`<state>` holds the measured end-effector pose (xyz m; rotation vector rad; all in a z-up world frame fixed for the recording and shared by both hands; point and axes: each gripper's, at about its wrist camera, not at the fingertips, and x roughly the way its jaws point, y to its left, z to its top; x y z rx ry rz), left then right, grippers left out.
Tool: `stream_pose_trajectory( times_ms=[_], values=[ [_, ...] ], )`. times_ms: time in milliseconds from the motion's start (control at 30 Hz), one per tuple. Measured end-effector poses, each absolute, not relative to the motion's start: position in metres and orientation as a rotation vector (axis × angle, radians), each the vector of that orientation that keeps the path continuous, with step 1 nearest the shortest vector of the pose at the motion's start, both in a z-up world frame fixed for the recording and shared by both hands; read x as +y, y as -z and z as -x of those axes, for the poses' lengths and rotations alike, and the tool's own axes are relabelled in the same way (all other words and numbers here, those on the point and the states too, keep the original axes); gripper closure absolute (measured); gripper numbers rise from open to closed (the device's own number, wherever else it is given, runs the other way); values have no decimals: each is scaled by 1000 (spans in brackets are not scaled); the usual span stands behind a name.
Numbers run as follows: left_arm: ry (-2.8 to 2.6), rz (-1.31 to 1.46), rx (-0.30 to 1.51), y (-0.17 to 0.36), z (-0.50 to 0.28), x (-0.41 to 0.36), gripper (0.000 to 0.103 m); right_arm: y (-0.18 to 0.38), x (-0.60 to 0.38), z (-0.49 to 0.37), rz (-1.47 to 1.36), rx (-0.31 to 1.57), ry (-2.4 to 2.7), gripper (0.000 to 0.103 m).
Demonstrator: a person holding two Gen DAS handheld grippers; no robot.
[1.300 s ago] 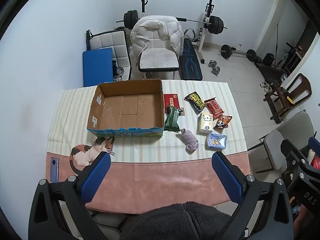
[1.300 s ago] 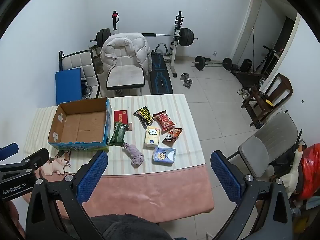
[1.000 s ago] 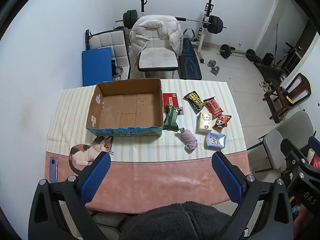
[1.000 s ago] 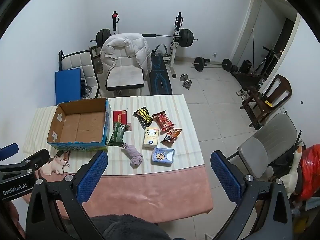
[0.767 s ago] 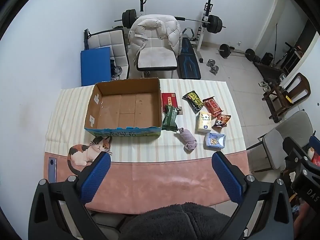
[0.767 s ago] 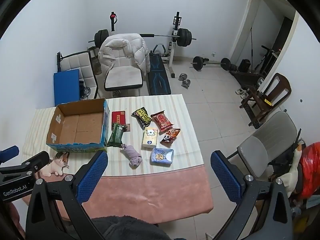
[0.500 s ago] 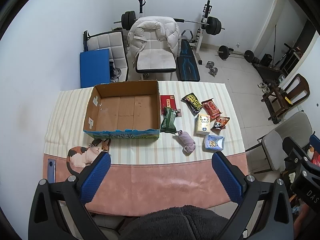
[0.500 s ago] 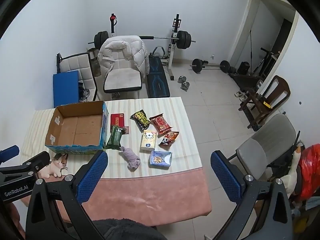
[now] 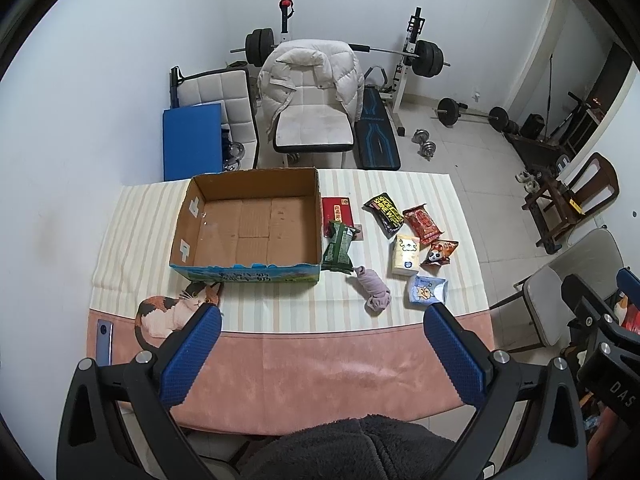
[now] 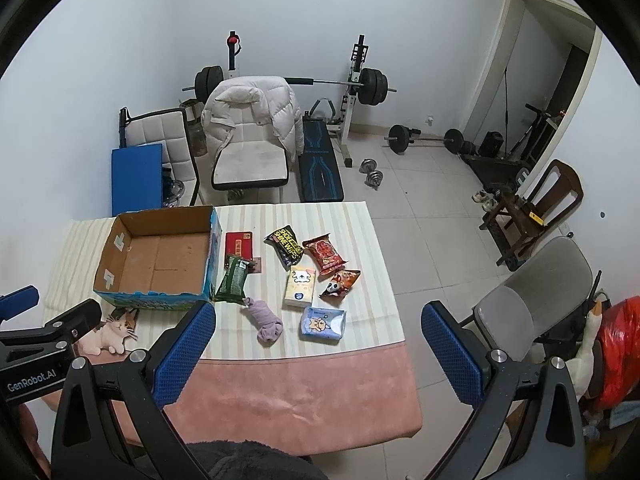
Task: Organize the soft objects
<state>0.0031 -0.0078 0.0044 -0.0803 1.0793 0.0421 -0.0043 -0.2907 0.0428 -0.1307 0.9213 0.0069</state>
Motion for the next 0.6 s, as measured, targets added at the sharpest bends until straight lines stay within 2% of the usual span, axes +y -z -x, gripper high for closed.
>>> stream_pose_trajectory(
  times_ms=[600],
  values=[
    [-47,79,1066,-9,3,-8,0,-48,-285,5,133,906,-6,0]
  ],
)
